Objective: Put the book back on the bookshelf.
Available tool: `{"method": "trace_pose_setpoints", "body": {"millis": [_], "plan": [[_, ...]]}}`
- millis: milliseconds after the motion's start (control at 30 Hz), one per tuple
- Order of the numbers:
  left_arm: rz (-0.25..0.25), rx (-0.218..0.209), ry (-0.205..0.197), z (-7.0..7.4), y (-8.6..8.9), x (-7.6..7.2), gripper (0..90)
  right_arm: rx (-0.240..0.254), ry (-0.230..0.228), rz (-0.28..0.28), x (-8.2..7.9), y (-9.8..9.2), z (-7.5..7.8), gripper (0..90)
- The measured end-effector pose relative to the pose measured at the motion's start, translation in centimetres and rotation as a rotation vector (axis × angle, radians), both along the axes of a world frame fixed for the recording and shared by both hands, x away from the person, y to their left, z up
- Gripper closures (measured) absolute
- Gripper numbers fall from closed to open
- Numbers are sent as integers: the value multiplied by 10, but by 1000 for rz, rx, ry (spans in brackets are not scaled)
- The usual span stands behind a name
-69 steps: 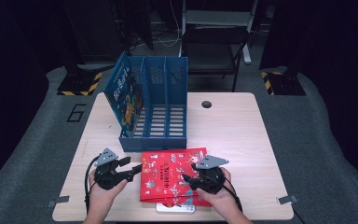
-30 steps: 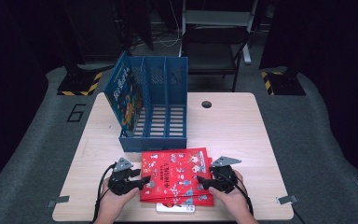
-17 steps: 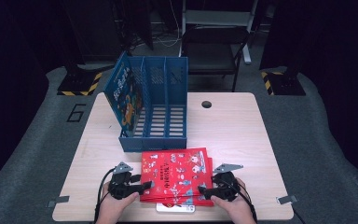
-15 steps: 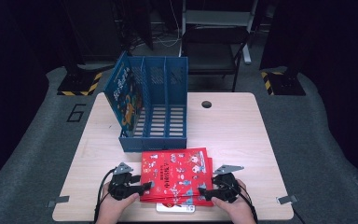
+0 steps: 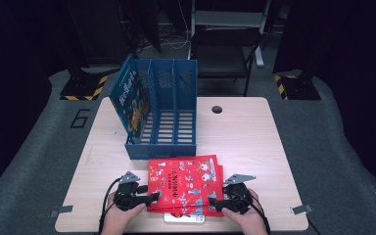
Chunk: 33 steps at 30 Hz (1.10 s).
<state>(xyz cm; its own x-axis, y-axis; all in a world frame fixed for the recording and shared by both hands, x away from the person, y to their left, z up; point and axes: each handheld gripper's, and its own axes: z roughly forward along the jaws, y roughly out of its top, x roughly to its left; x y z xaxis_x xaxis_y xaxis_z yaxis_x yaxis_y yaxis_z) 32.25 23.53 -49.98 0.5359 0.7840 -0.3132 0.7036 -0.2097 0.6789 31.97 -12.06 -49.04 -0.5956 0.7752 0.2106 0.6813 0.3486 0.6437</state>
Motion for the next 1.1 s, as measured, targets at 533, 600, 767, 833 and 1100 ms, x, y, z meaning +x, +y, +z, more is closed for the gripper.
{"method": "trace_pose_setpoints", "body": {"millis": [533, 600, 767, 833, 1100], "plan": [[95, -7, 11, 4, 14, 1, 392, 11, -44, 55, -2, 15, -1, 334], [101, -8, 18, 4, 15, 0, 391, 14, -42, 59, -2, 16, -1, 334], [114, -5, 16, 4, 21, 1, 391, 19, -51, 82, -1, 20, -2, 333], [117, -10, 23, 3, 23, 2, 390, 17, -54, 85, -1, 22, -2, 332], [122, -11, 34, 0, 28, 4, 369, 23, -56, 92, 1, 26, -2, 329]]}}
